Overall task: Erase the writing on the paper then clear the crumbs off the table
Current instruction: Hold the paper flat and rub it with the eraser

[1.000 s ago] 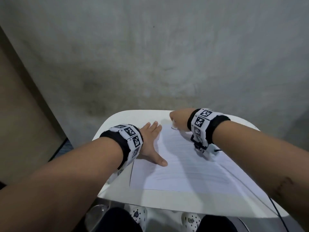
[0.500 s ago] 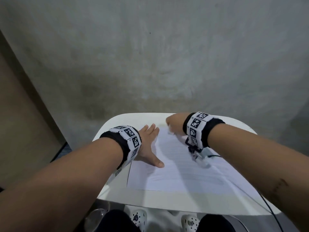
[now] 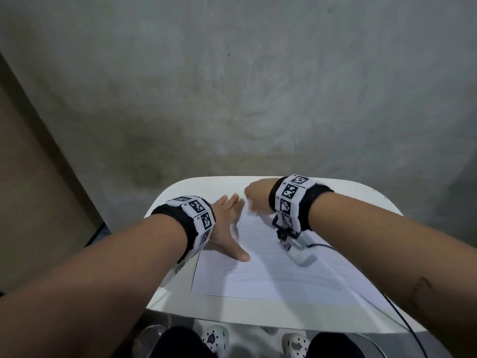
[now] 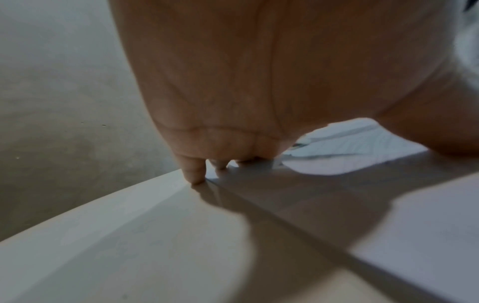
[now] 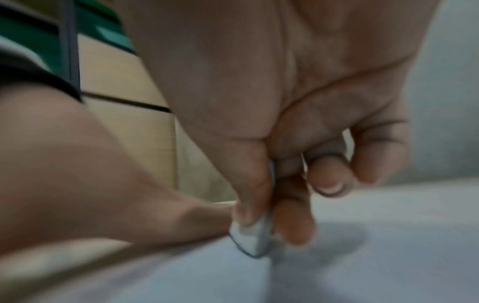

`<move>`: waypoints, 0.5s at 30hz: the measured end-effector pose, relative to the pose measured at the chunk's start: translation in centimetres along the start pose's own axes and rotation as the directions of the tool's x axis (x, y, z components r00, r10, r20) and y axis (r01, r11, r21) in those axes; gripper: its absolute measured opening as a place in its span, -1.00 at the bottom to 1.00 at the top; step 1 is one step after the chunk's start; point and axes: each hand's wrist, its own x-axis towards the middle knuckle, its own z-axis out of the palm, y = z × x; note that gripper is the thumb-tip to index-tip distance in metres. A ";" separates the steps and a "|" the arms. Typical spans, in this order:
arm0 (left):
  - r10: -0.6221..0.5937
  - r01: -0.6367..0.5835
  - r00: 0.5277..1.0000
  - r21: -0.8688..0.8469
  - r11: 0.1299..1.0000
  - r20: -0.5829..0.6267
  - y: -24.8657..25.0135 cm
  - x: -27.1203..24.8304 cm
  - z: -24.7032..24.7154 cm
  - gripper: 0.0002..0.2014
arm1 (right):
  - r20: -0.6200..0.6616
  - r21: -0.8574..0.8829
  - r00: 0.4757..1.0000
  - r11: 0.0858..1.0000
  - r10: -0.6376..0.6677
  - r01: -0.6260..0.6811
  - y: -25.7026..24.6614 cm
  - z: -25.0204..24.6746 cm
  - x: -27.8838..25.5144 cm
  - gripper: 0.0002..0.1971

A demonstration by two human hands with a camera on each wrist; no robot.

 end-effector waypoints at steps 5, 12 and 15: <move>0.020 -0.021 1.000 -0.016 1.000 -0.019 0.1 -0.2 0.0 0.21 | 0.013 -0.023 0.996 0.996 -0.089 0.089 -0.7 0.3 0.5 -0.82; 0.012 -0.012 1.000 -0.031 0.999 -0.013 -0.6 0.6 0.5 0.30 | -0.102 0.002 0.995 1.000 0.010 -0.010 0.5 1.0 -0.7 -0.74; 0.012 -0.012 1.000 -0.025 1.000 -0.005 -0.7 0.7 0.5 0.30 | -0.066 -0.035 0.998 0.999 -0.001 -0.001 1.7 1.0 -0.8 -0.83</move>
